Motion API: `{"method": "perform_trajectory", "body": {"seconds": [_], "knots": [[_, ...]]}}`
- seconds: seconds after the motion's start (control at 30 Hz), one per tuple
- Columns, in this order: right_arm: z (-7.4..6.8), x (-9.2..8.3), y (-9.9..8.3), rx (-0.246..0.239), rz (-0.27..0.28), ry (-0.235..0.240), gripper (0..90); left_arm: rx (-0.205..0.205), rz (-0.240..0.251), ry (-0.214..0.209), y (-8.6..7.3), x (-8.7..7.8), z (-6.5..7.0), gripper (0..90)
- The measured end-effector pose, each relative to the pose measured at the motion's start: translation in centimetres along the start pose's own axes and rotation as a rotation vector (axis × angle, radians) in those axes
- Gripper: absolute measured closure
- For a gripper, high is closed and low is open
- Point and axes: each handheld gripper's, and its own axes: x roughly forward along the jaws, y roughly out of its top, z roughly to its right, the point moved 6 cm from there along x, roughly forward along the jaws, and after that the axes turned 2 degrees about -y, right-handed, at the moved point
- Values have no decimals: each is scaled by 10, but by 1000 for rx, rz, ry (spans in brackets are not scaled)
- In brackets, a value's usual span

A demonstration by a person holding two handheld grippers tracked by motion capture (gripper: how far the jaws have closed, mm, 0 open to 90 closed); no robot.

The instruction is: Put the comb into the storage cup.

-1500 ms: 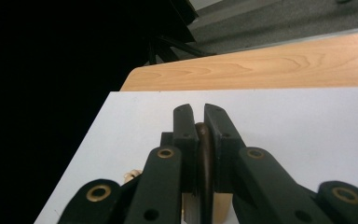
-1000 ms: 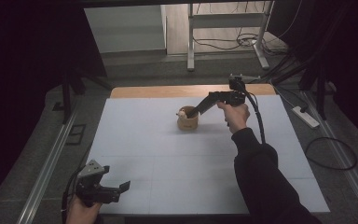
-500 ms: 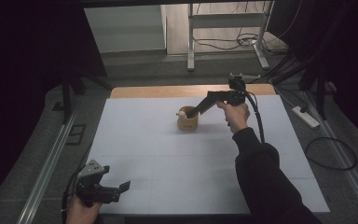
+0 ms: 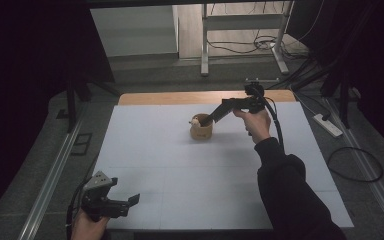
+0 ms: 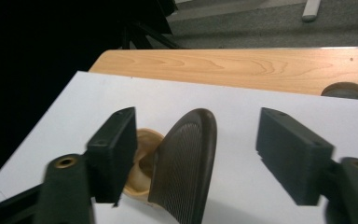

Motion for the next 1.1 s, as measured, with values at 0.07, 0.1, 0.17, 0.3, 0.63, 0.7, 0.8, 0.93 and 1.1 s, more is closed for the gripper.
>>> {"method": "perform_trajectory", "body": {"seconds": [0.07, 0.1, 0.17, 0.3, 0.63, 0.7, 0.8, 0.93, 1.1], "knots": [[0, -1, -1, -25, -11, -21, 209, 0, 0, 0, 0, 0, 0, 0], [-1, -1, -2, -37, -18, -30, 201, 0, 0, 0, 0, 0, 0, 0], [-2, -1, -4, -59, -33, -42, 171, 0, 0, 0, 0, 0, 0, 0], [-5, -3, -7, -99, -51, -33, 118, 1, 0, 0, 0, 0, 0, 0], [-16, -14, -13, -159, -38, 24, 43, 2, 0, 1, 0, 0, 0, 0], [-17, -16, -14, -174, -39, 20, 31, 2, 0, 1, 0, 0, 0, 0], [-18, -19, -17, -188, -39, 24, 23, 2, 0, 0, 0, 0, 0, 0], [-18, -23, -20, -208, -45, 32, 15, 2, 0, 0, 0, 0, 0, 0], [-20, -29, -25, -232, -51, 36, 8, -2, 3, -1, 0, 0, 0, 0]]}}
